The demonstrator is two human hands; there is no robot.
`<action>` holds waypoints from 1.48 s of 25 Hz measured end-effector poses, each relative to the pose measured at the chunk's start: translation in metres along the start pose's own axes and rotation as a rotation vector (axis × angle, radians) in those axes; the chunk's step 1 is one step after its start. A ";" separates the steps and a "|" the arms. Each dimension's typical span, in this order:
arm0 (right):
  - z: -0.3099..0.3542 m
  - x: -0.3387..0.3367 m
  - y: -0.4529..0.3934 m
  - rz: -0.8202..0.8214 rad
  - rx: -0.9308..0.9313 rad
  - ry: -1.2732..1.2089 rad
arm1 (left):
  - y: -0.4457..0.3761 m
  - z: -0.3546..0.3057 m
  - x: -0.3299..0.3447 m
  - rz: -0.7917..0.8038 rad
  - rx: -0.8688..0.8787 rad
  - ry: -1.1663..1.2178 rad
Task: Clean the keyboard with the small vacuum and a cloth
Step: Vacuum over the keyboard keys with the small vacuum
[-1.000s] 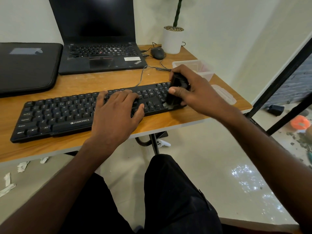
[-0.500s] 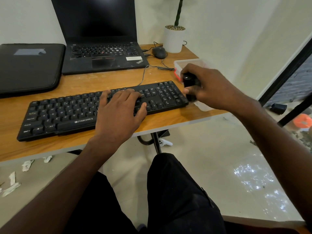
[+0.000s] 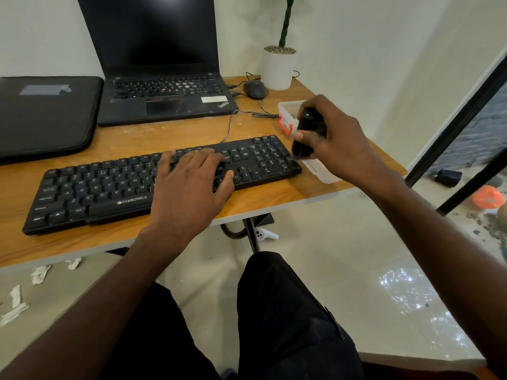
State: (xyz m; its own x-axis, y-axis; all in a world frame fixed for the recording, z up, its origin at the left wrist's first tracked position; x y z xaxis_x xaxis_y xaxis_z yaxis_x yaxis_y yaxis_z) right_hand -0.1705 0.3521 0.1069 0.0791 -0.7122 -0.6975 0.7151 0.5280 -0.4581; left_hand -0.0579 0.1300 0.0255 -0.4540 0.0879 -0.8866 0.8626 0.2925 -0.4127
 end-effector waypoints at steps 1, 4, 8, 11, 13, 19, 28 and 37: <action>0.001 0.004 0.001 0.019 0.020 -0.138 | 0.000 -0.001 0.000 -0.002 0.004 0.007; -0.005 0.008 0.000 0.078 0.065 0.044 | 0.000 -0.001 0.000 -0.007 0.015 0.011; 0.002 -0.015 0.003 -0.121 -0.028 0.217 | 0.000 -0.003 -0.004 -0.008 0.024 0.033; 0.031 -0.012 0.001 -0.204 -0.136 -0.072 | -0.005 0.008 -0.022 -0.041 0.013 0.093; 0.051 0.004 -0.001 -0.172 -0.146 -0.282 | -0.010 0.040 -0.046 -0.070 -0.045 0.143; 0.104 0.105 -0.017 0.335 0.190 -0.951 | 0.042 0.192 -0.108 -0.074 -0.284 0.345; 0.235 0.216 -0.051 0.395 -0.286 -0.596 | 0.063 0.247 -0.070 0.445 -0.404 0.481; 0.271 0.232 -0.051 0.653 -0.683 0.078 | 0.061 0.250 -0.073 0.378 -0.352 0.384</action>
State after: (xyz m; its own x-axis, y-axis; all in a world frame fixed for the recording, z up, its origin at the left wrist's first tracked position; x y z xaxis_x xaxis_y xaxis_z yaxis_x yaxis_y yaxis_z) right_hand -0.0001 0.0345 0.1176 0.2559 -0.1603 -0.9533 -0.0170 0.9853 -0.1702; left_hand 0.0833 -0.0965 0.0131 -0.2372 0.5616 -0.7927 0.8834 0.4642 0.0646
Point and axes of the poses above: each hand's wrist, its own y-axis away from the middle knuckle, its own x-axis out of the palm, z = x × y, the point moved 7 cm from there along -y, towards the middle knuckle, and after that the axes turned 8 degrees about -x, right-handed, at the moved point
